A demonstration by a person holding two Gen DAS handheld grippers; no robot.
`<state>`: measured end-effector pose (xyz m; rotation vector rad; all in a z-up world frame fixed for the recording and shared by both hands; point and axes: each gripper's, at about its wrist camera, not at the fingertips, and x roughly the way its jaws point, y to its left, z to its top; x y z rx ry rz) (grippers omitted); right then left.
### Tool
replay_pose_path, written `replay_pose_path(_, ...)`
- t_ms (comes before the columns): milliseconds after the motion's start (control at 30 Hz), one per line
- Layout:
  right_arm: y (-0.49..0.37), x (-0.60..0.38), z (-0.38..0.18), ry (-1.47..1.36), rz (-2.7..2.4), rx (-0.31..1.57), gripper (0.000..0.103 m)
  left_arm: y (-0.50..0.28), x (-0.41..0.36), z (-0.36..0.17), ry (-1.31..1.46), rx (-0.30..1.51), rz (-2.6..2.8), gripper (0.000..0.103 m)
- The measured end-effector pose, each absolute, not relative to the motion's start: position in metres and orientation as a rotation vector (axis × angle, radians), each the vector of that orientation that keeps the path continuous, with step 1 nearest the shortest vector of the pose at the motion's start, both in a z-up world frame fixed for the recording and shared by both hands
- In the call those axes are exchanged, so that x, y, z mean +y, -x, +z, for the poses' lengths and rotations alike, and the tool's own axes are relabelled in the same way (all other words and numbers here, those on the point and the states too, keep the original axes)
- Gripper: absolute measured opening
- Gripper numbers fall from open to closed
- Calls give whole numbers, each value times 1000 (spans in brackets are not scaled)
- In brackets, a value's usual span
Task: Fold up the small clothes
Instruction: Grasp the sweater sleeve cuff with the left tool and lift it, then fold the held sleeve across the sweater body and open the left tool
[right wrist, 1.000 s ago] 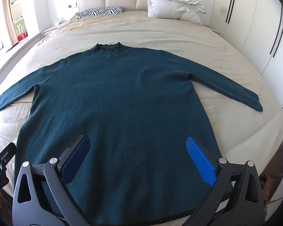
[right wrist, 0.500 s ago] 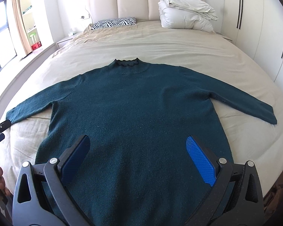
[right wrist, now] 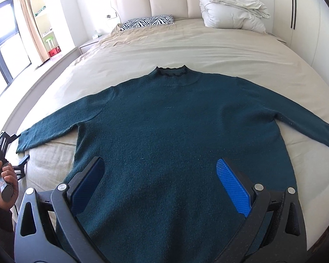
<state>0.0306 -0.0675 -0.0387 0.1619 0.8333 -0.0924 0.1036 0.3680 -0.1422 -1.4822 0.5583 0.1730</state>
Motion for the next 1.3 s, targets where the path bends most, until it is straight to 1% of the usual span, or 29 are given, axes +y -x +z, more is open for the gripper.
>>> replay_pose_path(133, -41, -67, -48, -179, -88, 853, 103, -107, 378, -149, 1572, 474, 227, 74)
replay_pose_path(167, -44, -67, -50, -187, -84, 856, 103, -109, 381, -150, 1591, 454, 245, 73)
replay_pose_path(200, -46, -66, -51, -194, -79, 856, 103, -111, 384, -152, 1601, 441, 264, 69)
replay_pose_path(233, -47, -67, -52, -198, -76, 856, 103, -114, 389, -152, 1604, 441, 288, 57)
replay_pose_path(267, -48, -67, -53, -200, -74, 854, 103, -118, 393, -154, 1603, 448, 308, 39)
replay_pose_path(300, -49, -67, -53, -201, -71, 851, 103, -123, 396, -155, 1599, 464, 322, 28)
replay_pose_path(333, -50, -68, -53, -203, -68, 848, 103, -130, 403, -155, 1587, 487, 326, 12)
replay_pose_path(367, -50, -70, -54, -205, -65, 847, 103, -137, 404, -150, 1554, 511, 325, 8)
replay_pose_path(400, -50, -72, -55, -210, -65, 846, 103, -144, 400, -140, 1495, 527, 328, 8)
replay_pose_path(533, -47, -95, -58, -264, -83, 837, 103, -196, 335, -73, 1153, 603, 173, 8)
replay_pose_path(600, -46, -111, -63, -307, -101, 838, 103, -224, 283, -40, 976, 643, 57, 9)
replay_pose_path(700, -41, -140, -68, -369, -140, 831, 103, -254, 180, -1, 688, 683, -98, 9)
replay_pose_path(800, -35, -173, -72, -418, -187, 818, 103, -266, 72, 0, 480, 743, -238, 9)
replay_pose_path(933, -29, -219, -83, -488, -241, 821, 103, -270, -62, -57, 194, 911, -343, 9)
replay_pose_path(1000, -25, -239, -88, -519, -257, 824, 103, -260, -106, -90, 75, 1003, -374, 11)
replay_pose_path(1033, -24, -247, -92, -529, -262, 825, 103, -252, -117, -100, 12, 1006, -359, 21)
replay_pose_path(1067, -24, -254, -95, -537, -268, 829, 103, -243, -123, -102, -25, 983, -360, 34)
replay_pose_path(1100, -24, -260, -99, -544, -269, 833, 103, -237, -124, -100, -41, 966, -367, 43)
replay_pose_path(1133, -26, -264, -103, -552, -263, 837, 103, -231, -123, -98, -52, 955, -359, 60)
replay_pose_path(1167, -31, -267, -107, -564, -251, 843, 103, -226, -120, -93, -58, 939, -344, 74)
replay_pose_path(1200, -38, -269, -111, -577, -237, 851, 103, -218, -115, -89, -59, 910, -336, 79)
replay_pose_path(1233, -47, -268, -115, -589, -218, 854, 103, -209, -109, -83, -57, 876, -335, 89)
replay_pose_path(1267, -57, -267, -117, -601, -192, 855, 103, -202, -102, -78, -52, 853, -332, 92)
replay_pose_path(1300, -68, -265, -119, -611, -168, 862, 103, -199, -93, -73, -39, 836, -329, 92)
